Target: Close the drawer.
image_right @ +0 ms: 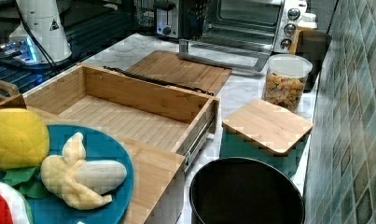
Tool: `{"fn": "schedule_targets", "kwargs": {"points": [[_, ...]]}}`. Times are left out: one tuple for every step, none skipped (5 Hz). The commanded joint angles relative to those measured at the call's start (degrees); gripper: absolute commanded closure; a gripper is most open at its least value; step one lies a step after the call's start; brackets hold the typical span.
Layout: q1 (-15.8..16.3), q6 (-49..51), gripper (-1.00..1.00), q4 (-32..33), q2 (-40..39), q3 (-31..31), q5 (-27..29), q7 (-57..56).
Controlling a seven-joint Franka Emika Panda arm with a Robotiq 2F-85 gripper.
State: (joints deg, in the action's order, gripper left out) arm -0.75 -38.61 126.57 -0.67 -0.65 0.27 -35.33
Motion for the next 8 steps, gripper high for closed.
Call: {"fn": "schedule_targets", "kwargs": {"points": [[0.14, -8.57, 1.0, 7.26, -3.18, 0.49, -3.73, -12.32], [-0.74, -12.88, 1.0, 7.56, -5.74, 1.95, -4.27, -16.14], [-2.14, -17.03, 1.0, 8.38, -7.57, 2.94, -4.21, -18.18], [-2.86, -15.75, 1.0, 8.71, -6.46, 4.46, -5.6, -18.5], [-4.2, -15.68, 1.0, 8.99, -5.18, 6.29, -6.59, -20.31], [-7.1, -17.49, 1.0, 9.16, -4.9, 7.76, -6.24, -23.98], [-9.11, -20.66, 1.0, 9.33, -5.86, 10.62, -3.77, -31.23], [-12.49, -20.74, 1.0, 6.49, -8.29, 12.27, -1.04, -38.17]]}}
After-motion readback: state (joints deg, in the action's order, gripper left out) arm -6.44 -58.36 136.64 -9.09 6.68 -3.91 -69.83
